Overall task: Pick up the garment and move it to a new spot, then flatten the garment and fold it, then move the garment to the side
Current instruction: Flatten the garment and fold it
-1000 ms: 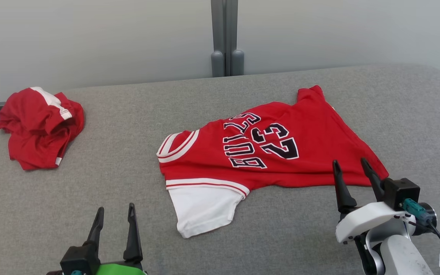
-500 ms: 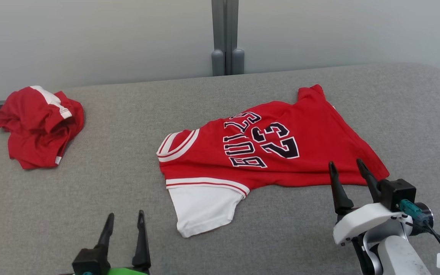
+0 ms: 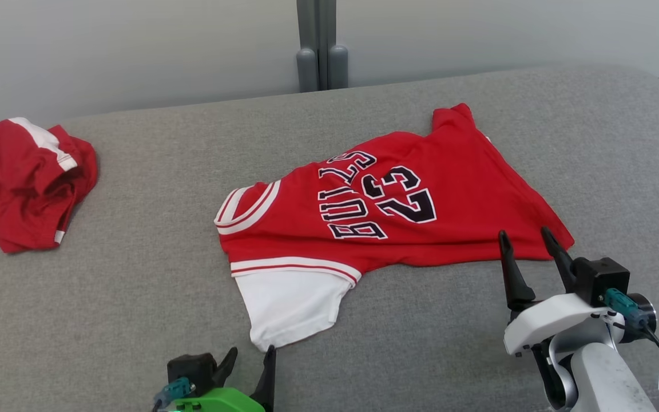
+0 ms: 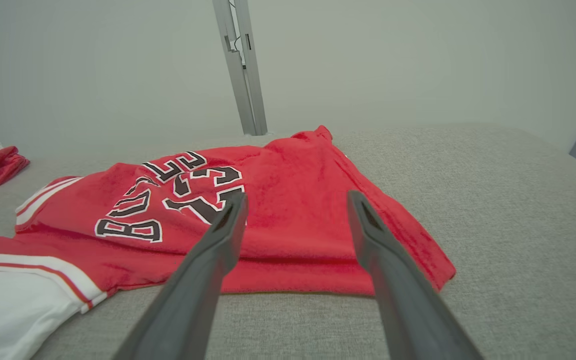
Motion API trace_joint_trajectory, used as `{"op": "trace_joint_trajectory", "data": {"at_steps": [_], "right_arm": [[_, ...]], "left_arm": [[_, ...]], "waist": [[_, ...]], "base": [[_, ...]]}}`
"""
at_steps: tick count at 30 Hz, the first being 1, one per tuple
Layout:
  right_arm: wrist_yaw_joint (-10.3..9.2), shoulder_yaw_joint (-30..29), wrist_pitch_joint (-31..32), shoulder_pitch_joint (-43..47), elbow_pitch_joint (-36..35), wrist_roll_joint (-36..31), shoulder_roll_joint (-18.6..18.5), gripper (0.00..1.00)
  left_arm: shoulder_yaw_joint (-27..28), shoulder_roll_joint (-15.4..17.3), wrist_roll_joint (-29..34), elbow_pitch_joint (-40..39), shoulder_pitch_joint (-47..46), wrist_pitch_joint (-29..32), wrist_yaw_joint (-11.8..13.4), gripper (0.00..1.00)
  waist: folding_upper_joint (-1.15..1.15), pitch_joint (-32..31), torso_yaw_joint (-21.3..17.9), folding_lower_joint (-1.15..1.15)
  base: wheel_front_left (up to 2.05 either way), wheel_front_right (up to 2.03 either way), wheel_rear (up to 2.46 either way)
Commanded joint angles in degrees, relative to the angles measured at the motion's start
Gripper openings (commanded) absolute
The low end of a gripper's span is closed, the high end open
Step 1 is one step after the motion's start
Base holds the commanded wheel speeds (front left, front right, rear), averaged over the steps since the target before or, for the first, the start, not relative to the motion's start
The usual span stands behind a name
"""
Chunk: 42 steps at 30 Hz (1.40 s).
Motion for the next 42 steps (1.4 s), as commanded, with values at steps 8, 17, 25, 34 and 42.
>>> {"op": "trace_joint_trajectory", "data": {"at_steps": [8, 17, 25, 34, 42], "right_arm": [[-0.08, -3.14, -0.31, -1.23, 1.11, -1.20, -0.11, 1.00], [-0.08, -12.60, 2.26, -4.91, 7.65, -7.23, -0.10, 1.00], [-0.08, -20.69, 5.14, -10.60, 18.15, -12.17, -0.78, 1.00], [-0.08, -21.03, 7.54, -17.62, 30.36, -12.94, -2.23, 0.89], [-0.08, -16.90, 7.26, -23.00, 37.54, -9.89, -4.34, 0.21]], "left_arm": [[-2.02, 0.14, -5.16, 2.81, -3.94, -1.78, 0.80, 1.00], [-3.67, 0.16, -7.03, 3.94, -6.28, -4.50, 0.31, 0.00], [-3.41, 0.51, -6.57, 2.38, -6.84, -6.68, 0.99, 0.00], [-3.51, 1.06, -6.43, 0.51, -6.98, -7.48, 1.51, 0.02], [-3.47, 1.44, -6.93, -0.40, -7.04, -7.34, 1.67, 0.00]], "waist": [[0.00, 2.58, -1.96, 0.00], [0.00, 3.58, -0.70, 0.00], [0.00, 4.52, 1.31, 0.00], [0.00, 5.60, 2.51, 0.00], [0.00, 5.63, 2.23, 0.00]], "base": [[0.00, 0.00, 0.00], [0.00, 0.00, 0.00], [0.00, 0.00, 0.00], [0.00, 0.00, 0.00], [0.00, 0.00, 0.00]]}}
